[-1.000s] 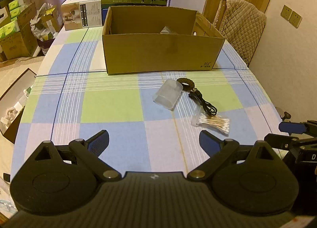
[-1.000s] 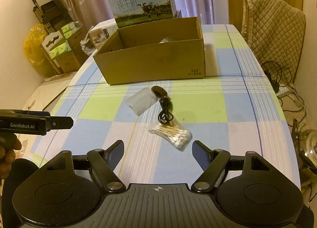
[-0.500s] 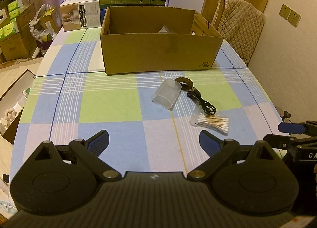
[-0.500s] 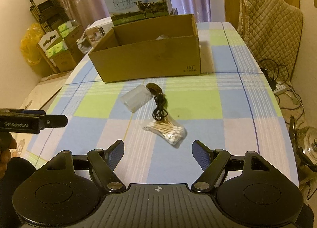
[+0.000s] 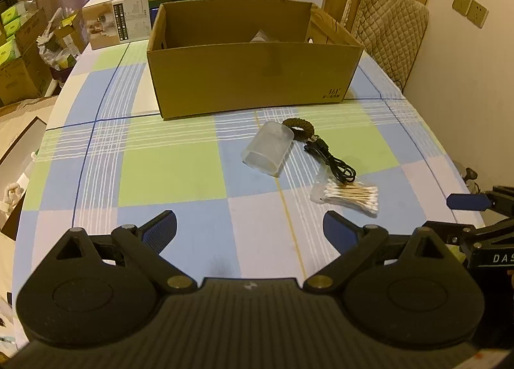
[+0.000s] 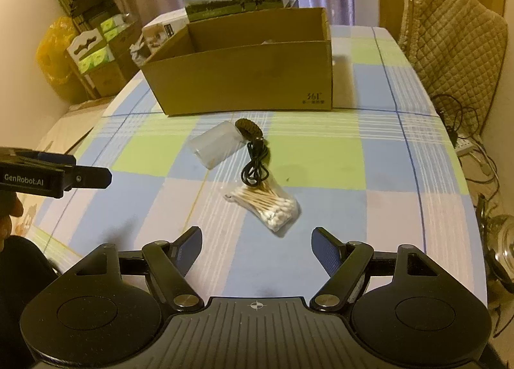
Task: Organize objects
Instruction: 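Move both tools back over the remaining items on the table, then grasp the clear plastic cup with the left tool while the right tool grasps the cotton-swab bag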
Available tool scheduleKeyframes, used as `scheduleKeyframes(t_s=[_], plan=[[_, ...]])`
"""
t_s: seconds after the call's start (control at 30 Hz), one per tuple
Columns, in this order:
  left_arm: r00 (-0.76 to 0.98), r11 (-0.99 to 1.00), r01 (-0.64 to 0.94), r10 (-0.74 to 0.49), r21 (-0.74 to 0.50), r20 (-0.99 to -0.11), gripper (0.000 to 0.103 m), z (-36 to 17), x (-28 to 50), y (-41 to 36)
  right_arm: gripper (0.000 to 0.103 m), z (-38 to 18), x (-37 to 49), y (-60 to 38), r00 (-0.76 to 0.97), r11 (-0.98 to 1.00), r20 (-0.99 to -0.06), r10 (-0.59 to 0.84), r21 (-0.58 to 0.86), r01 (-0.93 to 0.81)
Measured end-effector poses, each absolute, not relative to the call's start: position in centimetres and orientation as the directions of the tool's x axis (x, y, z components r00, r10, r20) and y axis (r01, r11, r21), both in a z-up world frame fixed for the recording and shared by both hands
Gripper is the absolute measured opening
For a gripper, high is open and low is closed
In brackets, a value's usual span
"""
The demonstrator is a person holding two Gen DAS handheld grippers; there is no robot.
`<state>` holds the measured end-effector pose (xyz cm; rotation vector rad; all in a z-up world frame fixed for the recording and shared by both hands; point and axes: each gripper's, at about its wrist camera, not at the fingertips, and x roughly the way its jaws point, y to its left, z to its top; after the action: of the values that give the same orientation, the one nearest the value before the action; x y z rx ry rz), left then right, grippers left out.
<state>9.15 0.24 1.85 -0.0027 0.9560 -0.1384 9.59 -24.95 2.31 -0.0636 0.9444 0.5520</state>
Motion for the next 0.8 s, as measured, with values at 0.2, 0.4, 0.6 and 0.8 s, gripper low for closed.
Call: scheduleKeyframes(t_s=[0.2, 0.4, 0.6, 0.8], plan=[[0.555, 0.989, 0.142, -0.118, -0.046, -0.824, 0.096, 0.6, 11.2, 0.0, 0.073, 1.0, 11.6, -24.4, 0.437, 0.849, -0.799, 0.413, 0.164, -0.502], [0.535, 0.987, 0.161, -0.114, -0.032, -0.837, 0.096, -1.2, 13.6, 0.1, 0.073, -0.7, 13.9, -23.3, 0.399, 0.825, -0.818, 0.416, 0.154, -0.544], [0.519, 0.984, 0.179, -0.117, -0.026, -0.847, 0.096, -2.6, 15.7, 0.3, 0.073, -2.8, 16.1, -21.6, 0.354, 0.783, -0.842, 0.407, 0.121, -0.611], [0.504, 0.981, 0.192, -0.128, -0.033, -0.854, 0.096, -4.0, 17.4, 0.3, 0.068, -5.2, 18.1, -19.6, 0.313, 0.720, -0.868, 0.386, 0.071, -0.690]])
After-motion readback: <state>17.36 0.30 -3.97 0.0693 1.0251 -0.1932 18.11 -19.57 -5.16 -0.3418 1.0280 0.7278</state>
